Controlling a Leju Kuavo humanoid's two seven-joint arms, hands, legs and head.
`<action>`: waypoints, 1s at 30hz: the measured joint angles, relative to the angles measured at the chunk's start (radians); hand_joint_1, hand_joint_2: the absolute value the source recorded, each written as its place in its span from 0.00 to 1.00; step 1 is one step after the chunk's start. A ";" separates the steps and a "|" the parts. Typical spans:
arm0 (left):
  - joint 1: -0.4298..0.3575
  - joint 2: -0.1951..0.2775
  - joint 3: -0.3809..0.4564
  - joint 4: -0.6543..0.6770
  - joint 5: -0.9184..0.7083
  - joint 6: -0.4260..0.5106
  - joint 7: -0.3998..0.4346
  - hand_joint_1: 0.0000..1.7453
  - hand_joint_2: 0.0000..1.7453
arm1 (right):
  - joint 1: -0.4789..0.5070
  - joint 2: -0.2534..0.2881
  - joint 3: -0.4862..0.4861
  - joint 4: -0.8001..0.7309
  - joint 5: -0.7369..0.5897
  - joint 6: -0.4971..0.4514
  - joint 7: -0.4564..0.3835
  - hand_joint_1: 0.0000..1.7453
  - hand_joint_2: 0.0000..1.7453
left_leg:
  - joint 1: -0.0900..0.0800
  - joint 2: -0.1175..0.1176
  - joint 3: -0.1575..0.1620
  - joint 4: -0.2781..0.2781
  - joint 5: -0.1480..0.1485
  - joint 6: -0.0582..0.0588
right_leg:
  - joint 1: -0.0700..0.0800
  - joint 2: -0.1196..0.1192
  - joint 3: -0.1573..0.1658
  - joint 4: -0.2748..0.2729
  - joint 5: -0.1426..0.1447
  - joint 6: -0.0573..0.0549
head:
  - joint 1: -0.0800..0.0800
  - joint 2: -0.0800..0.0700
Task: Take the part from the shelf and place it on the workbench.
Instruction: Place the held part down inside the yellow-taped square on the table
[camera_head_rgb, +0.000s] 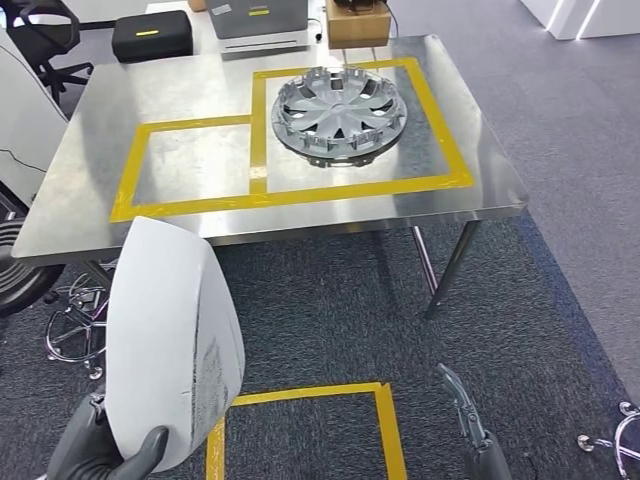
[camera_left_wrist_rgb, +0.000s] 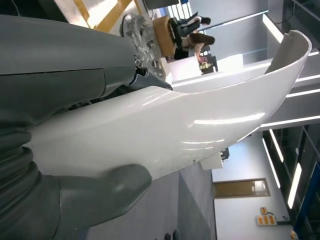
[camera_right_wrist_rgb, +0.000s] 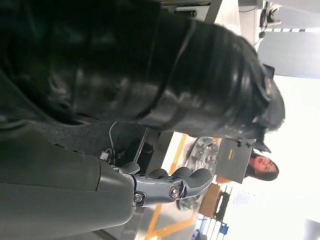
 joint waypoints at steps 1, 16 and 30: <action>0.001 0.001 0.000 0.000 -0.001 0.002 -0.003 1.00 1.00 | 0.004 0.008 -0.008 0.000 0.002 0.014 -0.002 0.00 0.00 | 0.004 0.006 -0.039 0.061 -0.025 -0.006 | 0.000 -0.002 0.006 -0.002 -0.005 -0.002 | -0.004 0.000; 0.016 0.007 -0.001 -0.005 -0.002 0.010 -0.012 1.00 1.00 | 0.045 0.060 -0.091 0.003 0.013 0.080 -0.002 0.00 0.00 | 0.008 0.032 -0.021 -0.121 0.092 0.039 | 0.000 -0.002 -0.006 0.139 -0.146 0.049 | 0.003 0.000; 0.006 0.011 -0.002 -0.009 0.010 0.017 -0.005 1.00 1.00 | 0.063 0.023 -0.074 -0.007 -0.018 -0.021 -0.011 0.00 0.00 | -0.004 0.026 0.018 -0.059 -0.011 0.004 | 0.012 0.002 -0.013 -0.020 0.018 -0.007 | -0.007 0.000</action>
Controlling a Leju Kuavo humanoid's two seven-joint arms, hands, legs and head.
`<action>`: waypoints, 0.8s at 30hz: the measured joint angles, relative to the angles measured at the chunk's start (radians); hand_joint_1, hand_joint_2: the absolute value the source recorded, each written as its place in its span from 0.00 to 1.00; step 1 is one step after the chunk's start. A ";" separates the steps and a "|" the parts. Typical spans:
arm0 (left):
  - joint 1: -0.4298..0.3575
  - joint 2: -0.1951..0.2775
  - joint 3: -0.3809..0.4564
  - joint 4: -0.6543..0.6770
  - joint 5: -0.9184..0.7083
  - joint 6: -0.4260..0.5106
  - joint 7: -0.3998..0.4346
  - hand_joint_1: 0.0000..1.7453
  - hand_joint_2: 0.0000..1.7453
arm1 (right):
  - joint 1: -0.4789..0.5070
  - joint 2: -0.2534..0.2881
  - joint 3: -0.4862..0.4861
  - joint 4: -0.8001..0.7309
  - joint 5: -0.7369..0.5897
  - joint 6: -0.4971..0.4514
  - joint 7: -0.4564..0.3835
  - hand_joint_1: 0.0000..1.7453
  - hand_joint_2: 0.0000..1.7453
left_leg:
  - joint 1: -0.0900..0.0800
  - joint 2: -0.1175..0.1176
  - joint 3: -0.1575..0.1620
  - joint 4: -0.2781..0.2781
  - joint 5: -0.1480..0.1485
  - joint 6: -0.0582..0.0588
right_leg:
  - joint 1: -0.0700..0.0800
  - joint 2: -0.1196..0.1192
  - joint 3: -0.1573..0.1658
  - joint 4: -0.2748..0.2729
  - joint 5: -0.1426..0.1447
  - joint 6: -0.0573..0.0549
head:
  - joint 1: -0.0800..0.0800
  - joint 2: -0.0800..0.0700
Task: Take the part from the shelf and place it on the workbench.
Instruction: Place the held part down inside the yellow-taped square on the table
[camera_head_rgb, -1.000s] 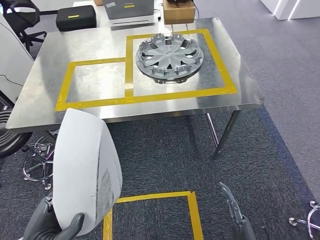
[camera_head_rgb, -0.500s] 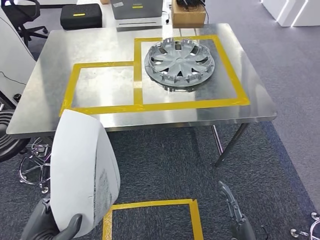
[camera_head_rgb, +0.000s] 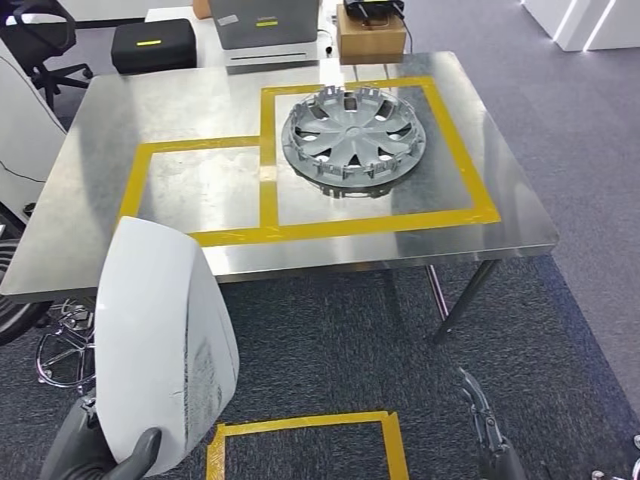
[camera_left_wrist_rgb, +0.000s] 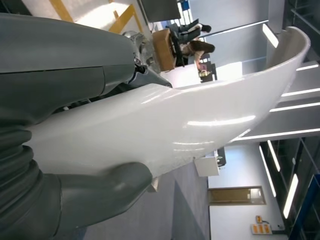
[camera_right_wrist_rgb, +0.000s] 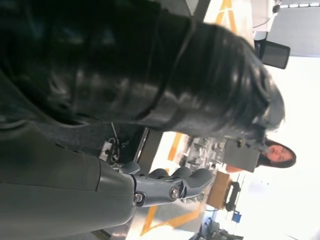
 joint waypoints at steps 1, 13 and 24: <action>0.000 0.001 0.000 0.000 0.001 0.000 0.000 1.00 1.00 | -0.002 0.000 0.002 0.000 -0.001 -0.003 0.001 0.00 0.00 | 0.004 -0.001 -0.031 0.060 -0.026 -0.009 | -0.001 -0.001 0.007 -0.003 -0.004 -0.002 | -0.002 0.000; 0.018 0.004 0.006 -0.010 0.012 0.003 0.011 1.00 1.00 | 0.014 -0.006 -0.010 0.002 0.053 -0.091 0.156 0.00 0.00 | 0.026 -0.001 -0.027 -0.057 0.087 0.000 | -0.018 0.002 0.074 -0.012 -0.069 0.057 | 0.003 0.000; 0.054 0.003 -0.011 -0.028 0.007 0.077 0.006 1.00 1.00 | 0.126 0.113 -0.439 0.463 0.282 0.320 0.272 0.00 0.00 | 0.012 -0.009 0.050 -0.067 0.024 0.029 | -0.004 0.000 -0.054 0.072 0.000 0.038 | 0.012 0.000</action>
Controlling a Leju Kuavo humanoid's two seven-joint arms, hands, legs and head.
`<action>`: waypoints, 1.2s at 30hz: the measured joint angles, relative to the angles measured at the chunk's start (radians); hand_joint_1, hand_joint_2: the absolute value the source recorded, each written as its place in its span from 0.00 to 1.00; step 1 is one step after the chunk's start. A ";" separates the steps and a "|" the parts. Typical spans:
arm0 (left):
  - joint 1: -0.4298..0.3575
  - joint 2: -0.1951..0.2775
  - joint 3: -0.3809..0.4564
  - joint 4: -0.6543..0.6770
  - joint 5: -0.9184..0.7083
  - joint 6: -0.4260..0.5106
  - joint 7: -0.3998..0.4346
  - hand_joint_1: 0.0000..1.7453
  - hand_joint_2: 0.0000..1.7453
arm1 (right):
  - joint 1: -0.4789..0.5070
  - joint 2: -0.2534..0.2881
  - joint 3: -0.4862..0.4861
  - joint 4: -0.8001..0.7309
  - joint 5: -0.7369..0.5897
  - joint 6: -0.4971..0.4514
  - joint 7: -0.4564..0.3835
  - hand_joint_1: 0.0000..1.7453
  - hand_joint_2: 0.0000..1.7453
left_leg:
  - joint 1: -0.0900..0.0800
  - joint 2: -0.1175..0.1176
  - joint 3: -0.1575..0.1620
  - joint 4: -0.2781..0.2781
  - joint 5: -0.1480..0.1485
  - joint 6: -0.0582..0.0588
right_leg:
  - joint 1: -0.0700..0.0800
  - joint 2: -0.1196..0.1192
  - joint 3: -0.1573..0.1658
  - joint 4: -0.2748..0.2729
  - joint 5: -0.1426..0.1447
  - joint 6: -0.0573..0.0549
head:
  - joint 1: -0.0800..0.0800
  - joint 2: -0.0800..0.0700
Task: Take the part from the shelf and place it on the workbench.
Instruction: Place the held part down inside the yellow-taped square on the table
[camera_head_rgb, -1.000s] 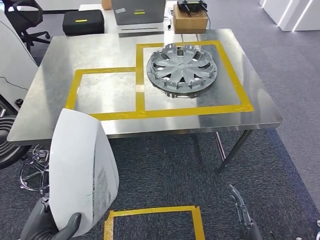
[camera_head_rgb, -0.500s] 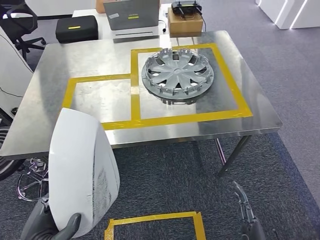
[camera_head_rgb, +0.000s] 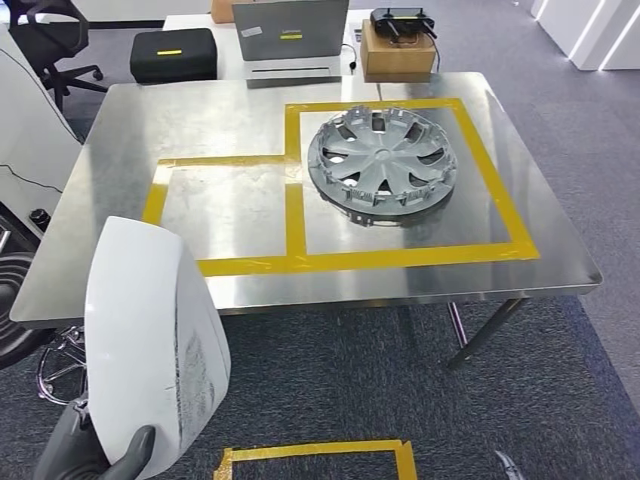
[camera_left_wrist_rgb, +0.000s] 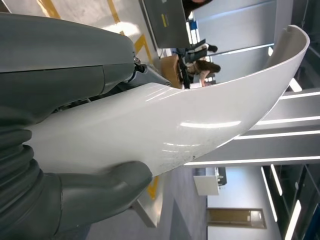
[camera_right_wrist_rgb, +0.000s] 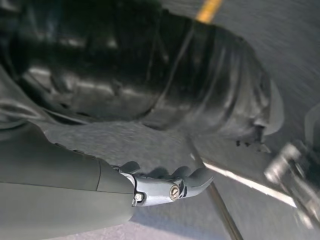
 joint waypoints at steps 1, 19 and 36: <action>0.004 0.002 0.000 -0.002 0.003 0.006 -0.004 1.00 1.00 | 0.004 0.047 -0.078 0.014 0.086 0.095 -0.023 0.00 0.00 | -0.001 0.000 0.003 -0.001 -0.006 -0.005 | 0.004 0.000 0.014 -0.027 0.004 -0.005 | -0.001 0.000; -0.001 0.022 0.011 -0.009 0.026 -0.034 0.005 1.00 1.00 | -0.313 0.567 -1.243 0.221 1.178 0.601 -0.223 0.00 0.00 | 0.014 0.002 -0.064 0.012 0.050 -0.035 | -0.008 0.011 0.113 -0.073 -0.065 0.009 | -0.009 0.000; -0.031 0.032 0.019 -0.007 -0.004 0.000 0.040 1.00 1.00 | -0.488 0.432 -1.457 0.864 1.178 0.552 0.090 0.00 0.00 | 0.010 0.004 -0.001 0.005 -0.009 -0.045 | -0.004 0.007 0.056 -0.053 -0.018 -0.017 | -0.004 0.000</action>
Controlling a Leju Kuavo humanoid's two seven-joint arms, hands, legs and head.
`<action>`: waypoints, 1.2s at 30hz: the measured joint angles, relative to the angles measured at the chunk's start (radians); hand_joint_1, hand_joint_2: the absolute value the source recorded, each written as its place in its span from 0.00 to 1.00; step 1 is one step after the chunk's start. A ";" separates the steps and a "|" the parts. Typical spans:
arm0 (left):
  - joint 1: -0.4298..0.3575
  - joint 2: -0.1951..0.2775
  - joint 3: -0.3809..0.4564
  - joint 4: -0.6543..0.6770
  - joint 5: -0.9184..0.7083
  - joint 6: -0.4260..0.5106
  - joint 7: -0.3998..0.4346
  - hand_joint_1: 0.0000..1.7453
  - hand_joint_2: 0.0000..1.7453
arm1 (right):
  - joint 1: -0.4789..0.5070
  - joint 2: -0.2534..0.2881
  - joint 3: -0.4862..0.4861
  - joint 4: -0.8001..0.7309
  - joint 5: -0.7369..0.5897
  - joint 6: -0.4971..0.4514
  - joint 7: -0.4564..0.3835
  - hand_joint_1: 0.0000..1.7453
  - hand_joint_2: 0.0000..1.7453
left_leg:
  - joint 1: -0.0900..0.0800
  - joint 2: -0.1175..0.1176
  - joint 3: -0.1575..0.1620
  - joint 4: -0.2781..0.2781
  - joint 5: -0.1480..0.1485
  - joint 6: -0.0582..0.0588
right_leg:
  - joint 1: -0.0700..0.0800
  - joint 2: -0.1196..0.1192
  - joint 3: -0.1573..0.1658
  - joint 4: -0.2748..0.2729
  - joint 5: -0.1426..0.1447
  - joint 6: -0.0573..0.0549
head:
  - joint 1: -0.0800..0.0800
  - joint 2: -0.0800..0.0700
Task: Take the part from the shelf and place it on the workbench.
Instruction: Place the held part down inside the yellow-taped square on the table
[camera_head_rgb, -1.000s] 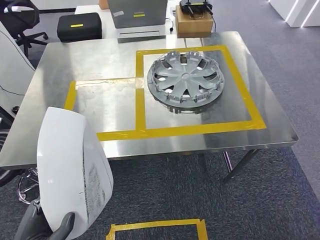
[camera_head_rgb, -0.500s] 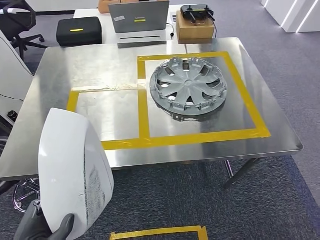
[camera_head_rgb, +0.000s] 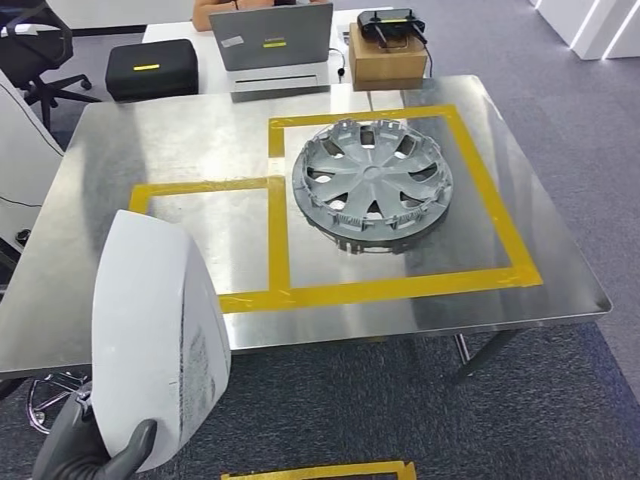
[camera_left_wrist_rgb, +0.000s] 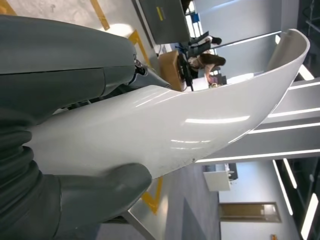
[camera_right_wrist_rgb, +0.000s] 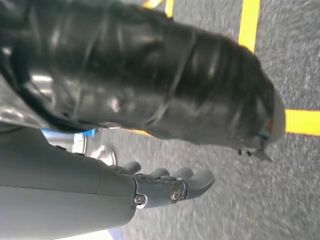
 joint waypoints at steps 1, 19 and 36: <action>0.000 0.003 0.005 0.001 -0.003 0.005 0.003 1.00 1.00 | -0.006 -0.004 -0.017 0.016 0.000 0.002 0.001 0.00 0.00 | 0.000 0.000 -0.013 0.033 -0.020 -0.005 | -0.003 -0.001 0.006 -0.006 0.000 -0.005 | -0.003 0.000; 0.012 0.002 0.263 0.064 -0.035 -0.066 0.140 1.00 1.00 | -0.046 -0.028 -0.144 0.077 0.000 0.116 -0.008 0.00 0.00 | -0.006 -0.002 -0.058 -0.004 0.065 0.008 | 0.004 0.001 0.059 -0.023 -0.035 0.003 | -0.004 0.000; -0.237 -0.029 0.465 0.289 -0.288 -0.083 0.289 1.00 1.00 | -0.069 -0.064 -0.175 0.102 0.000 0.144 -0.010 0.00 0.00 | -0.003 -0.002 -0.053 -0.003 0.062 0.014 | 0.006 0.000 0.056 -0.028 -0.037 0.017 | -0.005 0.000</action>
